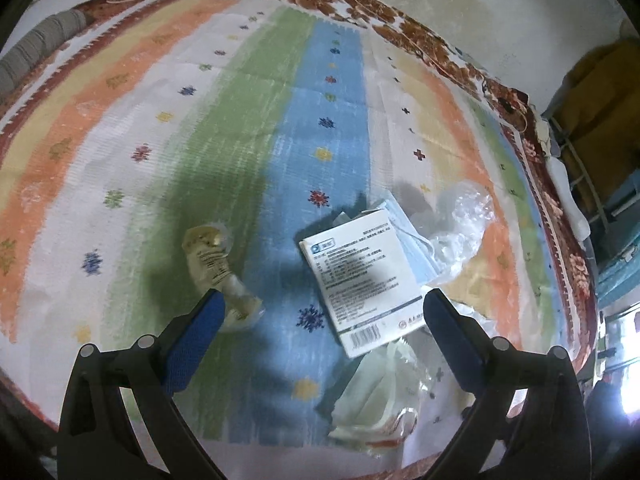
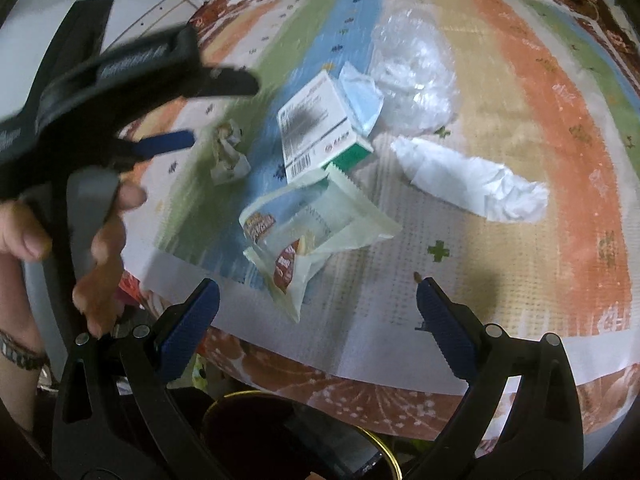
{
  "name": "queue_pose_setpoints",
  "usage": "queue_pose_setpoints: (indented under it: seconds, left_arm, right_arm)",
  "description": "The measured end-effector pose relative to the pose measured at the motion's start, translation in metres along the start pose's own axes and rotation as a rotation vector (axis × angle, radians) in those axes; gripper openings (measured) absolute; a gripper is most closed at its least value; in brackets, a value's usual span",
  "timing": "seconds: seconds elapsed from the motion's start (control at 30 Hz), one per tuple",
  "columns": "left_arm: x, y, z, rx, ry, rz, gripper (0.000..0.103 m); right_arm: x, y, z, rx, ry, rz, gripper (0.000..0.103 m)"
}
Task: Collect trash
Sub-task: 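Grasp the white medicine box with the left gripper while the right grasps the clear snack packet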
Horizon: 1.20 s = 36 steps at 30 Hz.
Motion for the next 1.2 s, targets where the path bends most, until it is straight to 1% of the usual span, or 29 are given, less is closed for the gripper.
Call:
queue_pose_setpoints:
  seconds: [0.1, 0.2, 0.3, 0.37, 0.4, 0.47, 0.5, 0.53, 0.57, 0.67, 0.7, 0.73, 0.77, 0.8, 0.83, 0.87, 0.93, 1.0, 1.07, 1.2]
  left_arm:
    - [0.013, -0.004, 0.000, 0.037, 0.020, 0.009, 0.097]
    - [0.021, -0.009, 0.002, 0.069, 0.040, -0.012, 0.097]
    - [0.025, -0.015, 0.007, 0.076, 0.045, -0.014, 0.097]
    - [0.028, -0.020, 0.011, 0.057, 0.055, -0.042, 0.097]
    - [0.032, -0.023, 0.013, 0.043, 0.065, -0.046, 0.097]
    - [0.040, -0.027, 0.014, 0.036, 0.087, -0.034, 0.097]
    - [0.046, -0.029, 0.013, 0.043, 0.104, -0.016, 0.097]
    - [0.050, -0.031, 0.012, 0.052, 0.112, -0.007, 0.097]
    - [0.054, -0.033, 0.011, 0.065, 0.118, -0.005, 0.097]
    - [0.063, -0.035, 0.011, 0.089, 0.129, 0.003, 0.097]
    - [0.064, -0.035, 0.011, 0.089, 0.132, 0.006, 0.097]
    - [0.067, -0.034, 0.011, 0.087, 0.138, 0.013, 0.097]
    - [0.069, -0.032, 0.010, 0.081, 0.147, 0.021, 0.095]
    - [0.070, -0.031, 0.009, 0.072, 0.155, 0.023, 0.092]
    - [0.071, -0.028, 0.008, 0.059, 0.160, 0.014, 0.091]
    - [0.072, -0.026, 0.007, 0.049, 0.164, 0.013, 0.089]
    - [0.072, -0.021, 0.004, 0.038, 0.173, 0.031, 0.080]
    - [0.070, -0.018, 0.003, 0.041, 0.174, 0.039, 0.079]
    - [0.066, -0.013, 0.003, 0.042, 0.161, 0.047, 0.078]
    - [0.055, -0.005, 0.005, 0.010, 0.138, 0.039, 0.077]
  right_arm:
    - [0.005, -0.001, 0.000, 0.004, 0.002, 0.008, 0.089]
    - [0.009, -0.002, 0.002, 0.019, 0.005, 0.023, 0.085]
    - [0.015, -0.001, 0.002, 0.018, 0.016, 0.029, 0.077]
    - [0.019, 0.001, -0.001, 0.018, 0.027, 0.030, 0.067]
    - [0.020, 0.001, -0.002, 0.022, 0.030, 0.029, 0.065]
    - [0.024, 0.000, -0.004, 0.048, 0.044, 0.043, 0.059]
    - [0.025, -0.003, -0.005, 0.072, 0.051, 0.059, 0.056]
    - [0.026, -0.005, -0.005, 0.081, 0.053, 0.062, 0.052]
    - [0.027, -0.008, -0.005, 0.092, 0.056, 0.063, 0.046]
    - [0.029, -0.013, -0.005, 0.100, 0.055, 0.064, 0.035]
    - [0.029, -0.013, -0.005, 0.100, 0.059, 0.065, 0.033]
    - [0.030, -0.012, -0.006, 0.099, 0.064, 0.067, 0.028]
    - [0.031, -0.012, -0.006, 0.097, 0.069, 0.068, 0.021]
    - [0.032, -0.012, -0.007, 0.092, 0.075, 0.064, 0.017]
    - [0.033, -0.012, -0.006, 0.092, 0.079, 0.060, 0.012]
    - [0.033, -0.013, -0.005, 0.094, 0.080, 0.057, 0.010]
    - [0.032, -0.013, -0.007, 0.102, 0.077, 0.056, 0.008]
    - [0.028, -0.013, -0.007, 0.104, 0.065, 0.054, 0.008]
    - [0.025, -0.013, -0.004, 0.084, 0.050, 0.031, 0.007]
    - [0.020, -0.010, -0.004, 0.063, 0.042, 0.026, 0.007]
Point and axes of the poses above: each gripper's, at about its wrist camera, not at the fingertips, and x roughly the way its jaws point, y to its left, z to its top, the point moved 3 cm from there along x, roughly the way its jaws point, and after that the axes turned 1 degree about -y, right-handed, at the moved point
